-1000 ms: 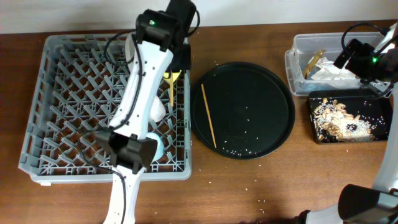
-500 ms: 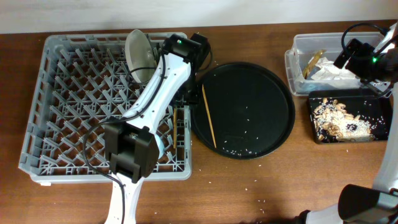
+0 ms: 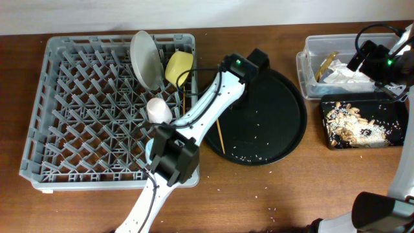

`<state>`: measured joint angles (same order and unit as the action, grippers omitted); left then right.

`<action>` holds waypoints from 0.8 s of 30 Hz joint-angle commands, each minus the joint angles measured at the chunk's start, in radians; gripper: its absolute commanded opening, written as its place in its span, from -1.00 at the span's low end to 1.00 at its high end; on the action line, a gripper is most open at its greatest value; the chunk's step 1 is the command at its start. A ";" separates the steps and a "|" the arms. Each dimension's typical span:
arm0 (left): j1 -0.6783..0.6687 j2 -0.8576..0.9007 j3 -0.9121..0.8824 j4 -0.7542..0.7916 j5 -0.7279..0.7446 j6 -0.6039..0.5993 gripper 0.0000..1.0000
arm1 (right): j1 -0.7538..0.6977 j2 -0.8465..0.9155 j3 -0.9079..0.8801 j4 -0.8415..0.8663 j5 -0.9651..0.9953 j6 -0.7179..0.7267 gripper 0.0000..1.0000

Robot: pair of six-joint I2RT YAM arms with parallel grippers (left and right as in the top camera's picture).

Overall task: Sort waste into correct bins and load items into the dishwasher rack
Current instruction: 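Carry the chopsticks to the rack and set them in a slot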

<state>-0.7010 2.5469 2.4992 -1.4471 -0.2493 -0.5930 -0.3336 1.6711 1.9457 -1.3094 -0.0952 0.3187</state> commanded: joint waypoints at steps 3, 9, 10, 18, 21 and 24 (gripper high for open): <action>0.036 0.081 0.000 0.009 -0.043 -0.095 -0.21 | -0.007 0.003 0.006 -0.001 0.002 0.008 0.97; 0.069 0.129 0.000 0.060 0.026 -0.135 -0.22 | -0.007 0.003 0.006 -0.001 0.002 0.008 0.97; 0.069 0.137 0.000 0.060 0.032 -0.145 -0.22 | -0.007 0.003 0.006 -0.001 0.002 0.008 0.97; 0.069 0.196 0.000 0.053 0.108 -0.144 -0.98 | -0.007 0.003 0.006 -0.001 0.002 0.008 0.97; 0.069 0.179 0.262 -0.042 0.122 -0.035 -0.99 | -0.007 0.003 0.006 -0.001 0.002 0.008 0.97; 0.072 0.163 0.641 -0.210 0.075 0.024 -0.99 | -0.007 0.003 0.006 -0.001 0.002 0.008 0.97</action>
<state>-0.6346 2.7415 2.9002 -1.5578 -0.1368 -0.6327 -0.3336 1.6711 1.9457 -1.3090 -0.0956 0.3187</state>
